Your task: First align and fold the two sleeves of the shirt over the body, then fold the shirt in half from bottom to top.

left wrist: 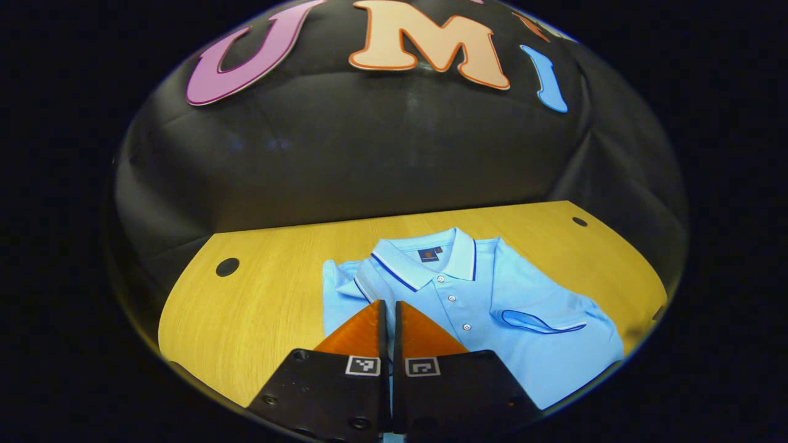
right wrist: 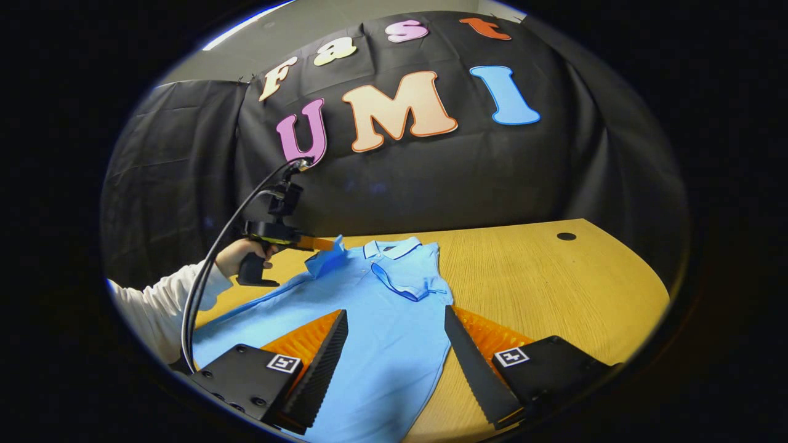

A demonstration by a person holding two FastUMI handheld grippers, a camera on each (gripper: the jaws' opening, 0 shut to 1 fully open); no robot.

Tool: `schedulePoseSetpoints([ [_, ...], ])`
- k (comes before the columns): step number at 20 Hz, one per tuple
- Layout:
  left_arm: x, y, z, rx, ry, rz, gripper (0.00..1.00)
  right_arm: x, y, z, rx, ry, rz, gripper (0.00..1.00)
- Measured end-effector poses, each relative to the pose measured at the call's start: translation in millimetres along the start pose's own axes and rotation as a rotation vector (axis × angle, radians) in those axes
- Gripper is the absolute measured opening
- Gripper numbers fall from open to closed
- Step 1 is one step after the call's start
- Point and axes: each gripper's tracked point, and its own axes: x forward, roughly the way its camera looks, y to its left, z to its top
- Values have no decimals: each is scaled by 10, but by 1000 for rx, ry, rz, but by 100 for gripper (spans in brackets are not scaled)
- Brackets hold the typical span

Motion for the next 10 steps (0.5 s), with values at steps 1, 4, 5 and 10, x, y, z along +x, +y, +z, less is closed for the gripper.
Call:
schedulePoseSetpoints([
  [1, 29, -72, -21, 14, 5, -10, 1, -9, -8, 1, -2, -1, -2, 98],
  [4, 54, -247, -83, 34, 14, -58, 11, 5, -37, -7, -5, 1, -7, 98],
  [5, 24, -244, -107, 43, 16, -55, 14, 12, -15, -20, -6, 1, -7, 98],
  [10, -449, -70, -94, 24, -24, 1, 100, 15, 66, -71, -12, 13, 9, 98],
])
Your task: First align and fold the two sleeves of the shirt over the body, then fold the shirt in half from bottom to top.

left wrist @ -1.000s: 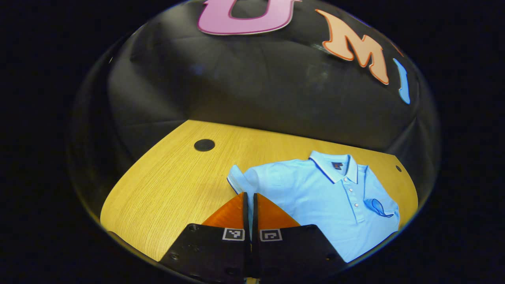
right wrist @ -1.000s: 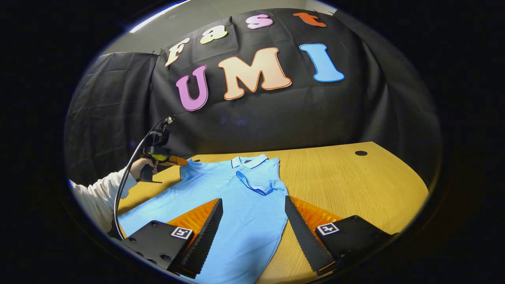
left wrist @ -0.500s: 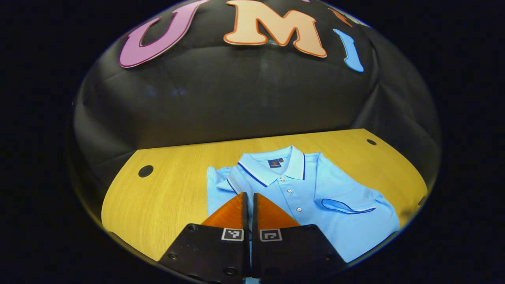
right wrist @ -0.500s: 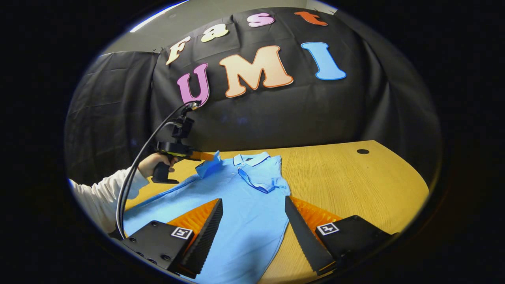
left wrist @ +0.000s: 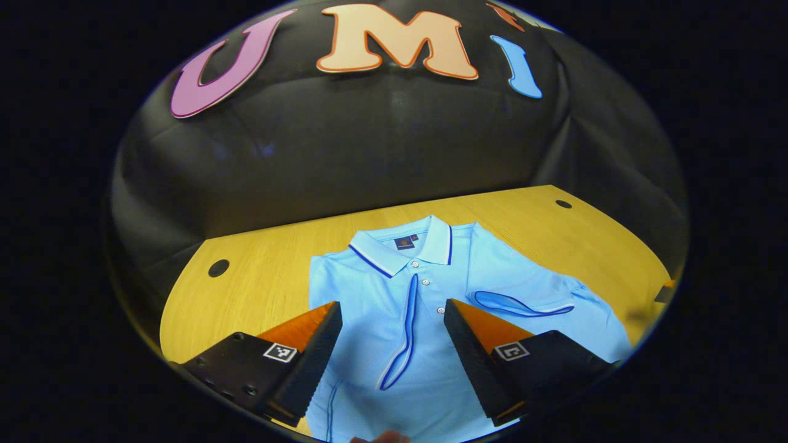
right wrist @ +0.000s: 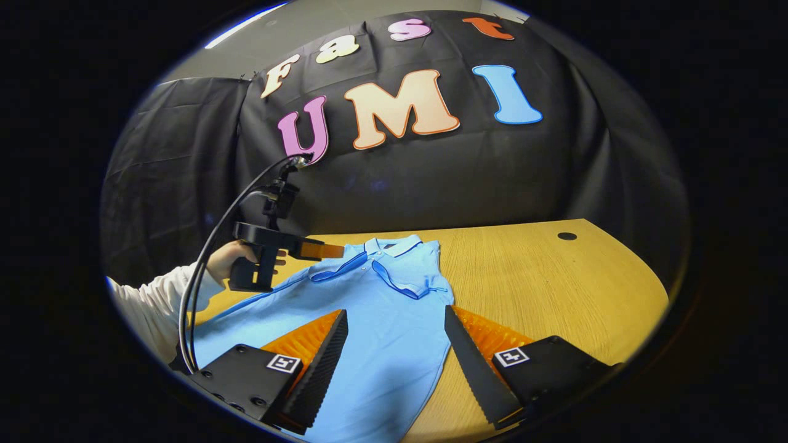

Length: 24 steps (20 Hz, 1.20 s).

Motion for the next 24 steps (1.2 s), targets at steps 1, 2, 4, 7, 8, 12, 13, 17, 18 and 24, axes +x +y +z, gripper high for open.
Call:
schedulePoseSetpoints([
  [1, -129, 34, 12, 0, -12, 6, 97, 5, 31, -17, -4, 4, 4, 98],
  [2, -284, 66, -5, 2, -18, 14, 97, -9, 60, -30, -8, 9, 9, 98],
  [4, -623, 123, -31, 10, -35, 24, 97, -36, 101, -25, -17, 10, 15, 98],
  [7, -1198, 157, -172, 17, -52, 38, 97, -141, 203, -3, -26, 0, 33, 98],
  [8, -1371, 151, -238, 17, -63, 42, 96, -187, 242, -1, -32, -1, 41, 98],
  [12, -1976, 45, -578, 23, -87, 37, 96, -449, 350, -148, -66, 39, 58, 98],
  [13, -2101, 8, -695, 20, -80, 35, 96, -522, 377, -199, -78, 52, 60, 98],
  [17, -2531, -83, -1188, -47, -77, 46, 96, -793, 405, -499, -90, 115, 47, 98],
  [18, -2627, -88, -1333, -63, -73, 57, 96, -865, 393, -595, -86, 138, 39, 98],
  [24, -2939, -84, -2030, -186, -8, 106, 97, -1144, 436, -1017, -89, 209, 38, 98],
])
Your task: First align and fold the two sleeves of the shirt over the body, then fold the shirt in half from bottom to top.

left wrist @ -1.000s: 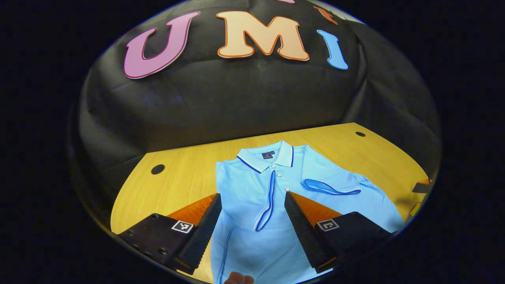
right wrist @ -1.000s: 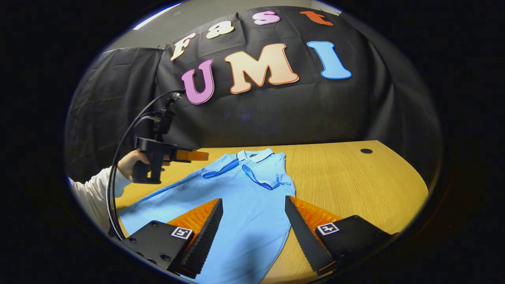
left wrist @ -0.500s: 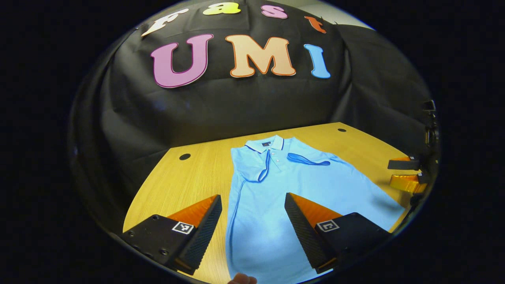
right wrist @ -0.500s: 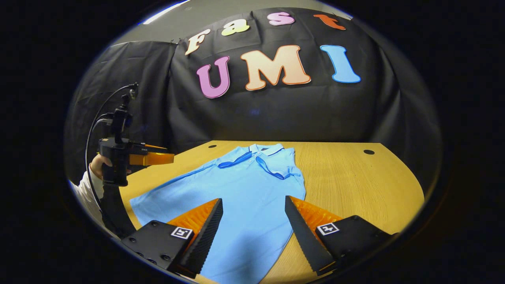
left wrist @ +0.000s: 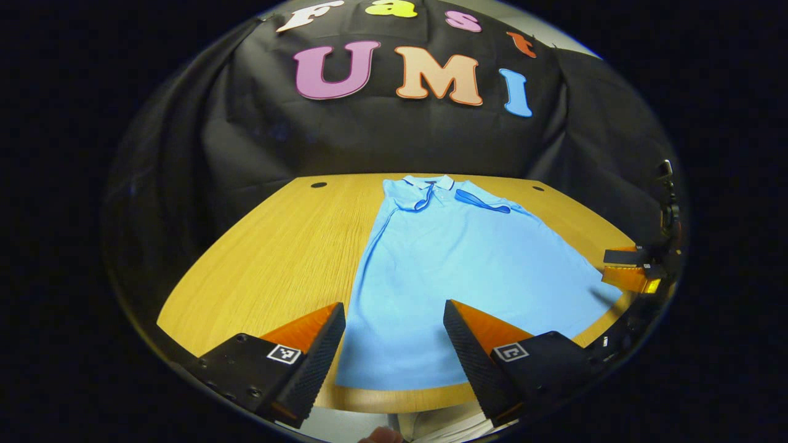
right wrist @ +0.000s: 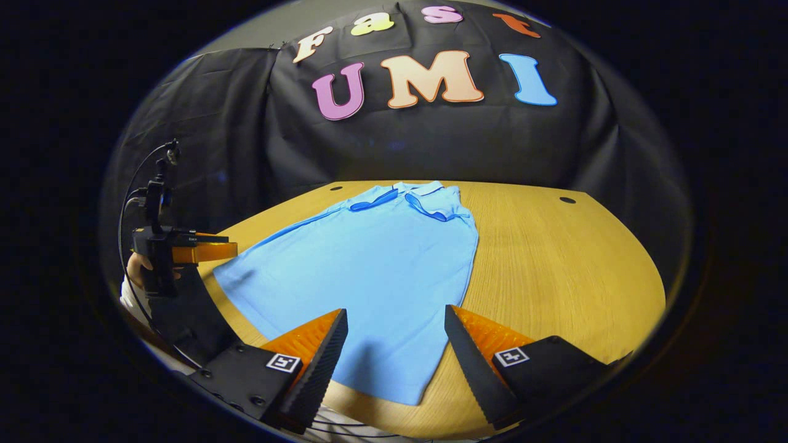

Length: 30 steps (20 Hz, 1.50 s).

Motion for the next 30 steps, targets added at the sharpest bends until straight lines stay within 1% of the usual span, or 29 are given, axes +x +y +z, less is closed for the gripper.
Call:
schedulePoseSetpoints([
  [2, -39, 31, -98, -22, 2, 9, 97, -9, -6, -105, -4, 19, -5, 98],
  [7, 18, 22, -210, -10, 7, 19, 96, -14, 60, -230, -37, 35, 7, 98],
  [8, 26, 11, -257, -9, 19, 19, 96, -17, 68, -256, -49, 41, 7, 94],
  [9, 36, 12, -293, -9, 26, 21, 96, -3, 65, -290, -66, 46, 2, 94],
  [10, 22, 26, -328, -3, 30, 27, 96, -6, 73, -283, -81, 43, -4, 98],
  [12, -28, 34, -345, 9, 17, 32, 96, -1, 70, -287, -89, 48, -7, 98],
  [13, -31, 37, -370, 16, 18, 38, 96, 4, 59, -288, -82, 50, -9, 94],
  [14, -33, 42, -379, 27, 10, 43, 96, 16, 68, -284, -82, 47, -7, 99],
  [16, -26, 32, -382, 23, 5, 48, 97, 9, 107, -274, -89, 44, 4, 98],
  [17, -19, 27, -359, 17, -2, 51, 96, 29, 125, -291, -87, 45, 14, 97],
  [18, -17, 34, -378, 15, 2, 51, 95, 37, 153, -289, -91, 43, 24, 85],
  [19, -2, 19, -368, 10, -6, 49, 84, 42, 194, -296, -98, 47, 38, 80],
  [20, 0, -15, -361, 8, -9, 42, 76, 45, 234, -293, -107, 47, 50, 69],
  [21, 18, -62, -358, 10, -11, 33, 61, 53, 283, -305, -113, 50, 68, 64],
  [22, 30, -89, -352, 12, -13, 24, 46, 55, 324, -301, -118, 48, 82, 53],
  [23, 40, -115, -362, 13, -13, 19, 30, 55, 359, -306, -123, 48, 98, 46],
  [24, 48, -126, -337, 14, -14, 15, 22, 58, 392, -304, -127, 47, 112, 33],
  [25, 55, -135, -328, 16, -12, 14, 10, 71, 407, -303, -130, 50, 122, 24],
  [26, 63, -134, -319, 15, -11, 12, 6, 69, 412, -302, -136, 52, 122, 13],
  [27, 62, -133, -316, 12, -10, 14, 2, 69, 414, -297, -145, 53, 123, 10],
  [28, 58, -133, -318, 9, -7, 15, 0, 70, 415, -284, -147, 49, 121, 11],
  [29, 64, -136, -315, 8, -8, 16, 0, 83, 421, -286, -148, 49, 122, 3],
  [30, 64, -137, -311, 8, -5, 17, 0, 88, 420, -274, -148, 48, 122, 3],
])
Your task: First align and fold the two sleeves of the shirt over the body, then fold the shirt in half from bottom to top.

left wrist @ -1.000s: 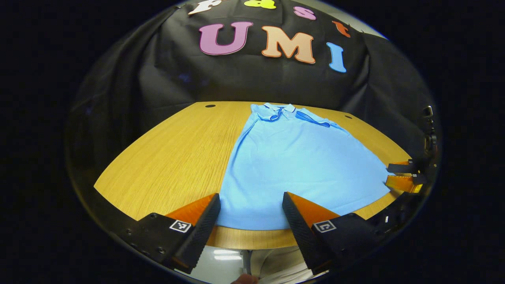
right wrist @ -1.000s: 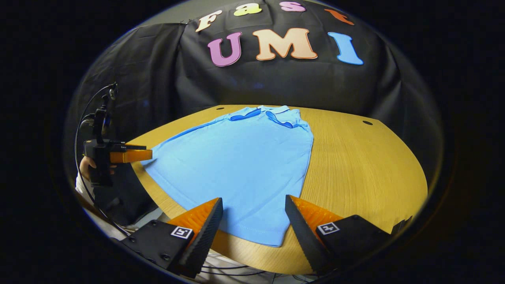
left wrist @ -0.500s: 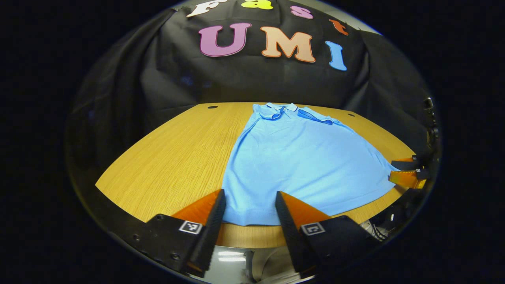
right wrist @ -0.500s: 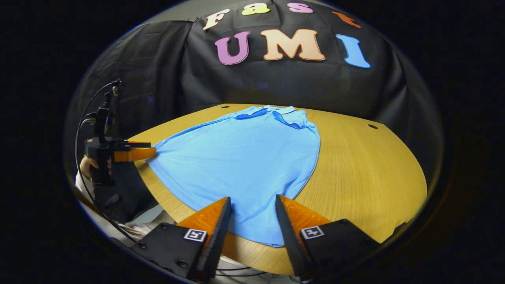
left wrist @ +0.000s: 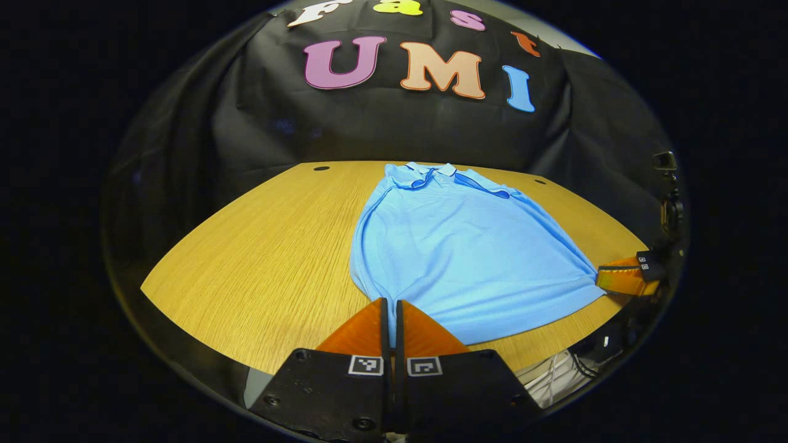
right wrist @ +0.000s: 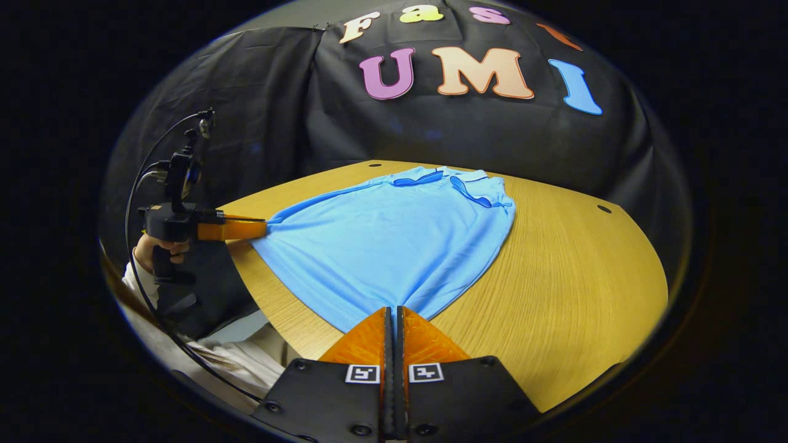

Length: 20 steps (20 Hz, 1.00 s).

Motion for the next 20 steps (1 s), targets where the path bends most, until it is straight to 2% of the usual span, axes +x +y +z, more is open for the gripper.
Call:
schedulePoseSetpoints([
  [8, 25, -33, 150, 10, -7, -15, 0, 19, -70, 132, -46, -16, -31, 2],
  [13, 138, -98, 625, 13, -85, -41, 0, 91, -252, 491, -45, -68, -73, 2],
  [20, 444, -150, 1248, 51, -140, -59, 0, 229, -514, 995, -69, -81, -128, 2],
])
